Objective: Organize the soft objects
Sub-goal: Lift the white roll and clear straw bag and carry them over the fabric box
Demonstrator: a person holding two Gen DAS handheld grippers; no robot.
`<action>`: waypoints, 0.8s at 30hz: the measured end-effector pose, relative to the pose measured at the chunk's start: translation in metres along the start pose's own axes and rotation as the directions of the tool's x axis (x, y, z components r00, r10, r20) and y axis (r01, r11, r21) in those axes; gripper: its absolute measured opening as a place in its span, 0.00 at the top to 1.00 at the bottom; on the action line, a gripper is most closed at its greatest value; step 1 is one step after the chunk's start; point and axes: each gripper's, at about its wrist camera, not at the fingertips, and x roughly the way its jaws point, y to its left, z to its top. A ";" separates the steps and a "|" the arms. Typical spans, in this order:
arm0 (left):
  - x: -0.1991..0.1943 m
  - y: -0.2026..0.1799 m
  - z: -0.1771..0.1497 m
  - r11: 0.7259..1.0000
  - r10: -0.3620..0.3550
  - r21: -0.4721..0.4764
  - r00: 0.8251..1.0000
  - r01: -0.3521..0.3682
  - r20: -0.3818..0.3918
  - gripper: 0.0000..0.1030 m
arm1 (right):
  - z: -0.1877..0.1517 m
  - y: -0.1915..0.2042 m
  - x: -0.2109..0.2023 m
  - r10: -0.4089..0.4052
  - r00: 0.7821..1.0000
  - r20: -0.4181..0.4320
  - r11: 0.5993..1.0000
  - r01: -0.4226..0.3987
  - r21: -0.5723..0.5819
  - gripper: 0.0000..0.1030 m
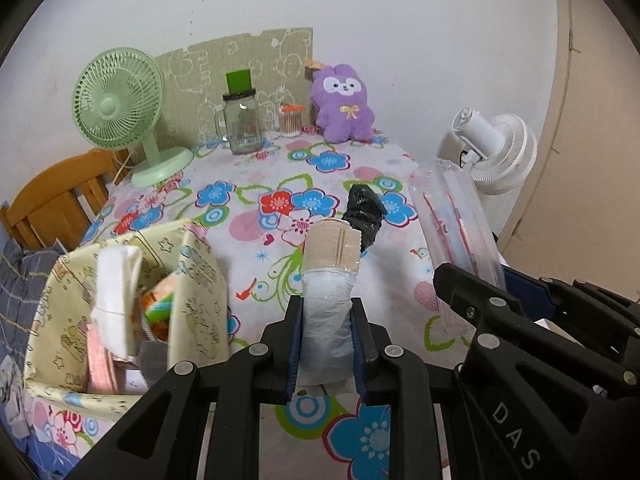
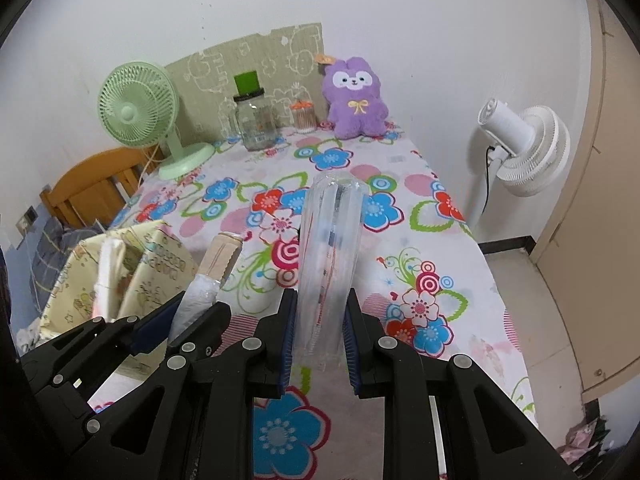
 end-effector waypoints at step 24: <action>-0.049 0.053 0.014 0.999 0.034 -0.008 0.996 -0.033 0.081 0.80 | 0.022 0.064 -0.035 0.051 0.996 0.076 0.996 -0.045 -0.074 0.76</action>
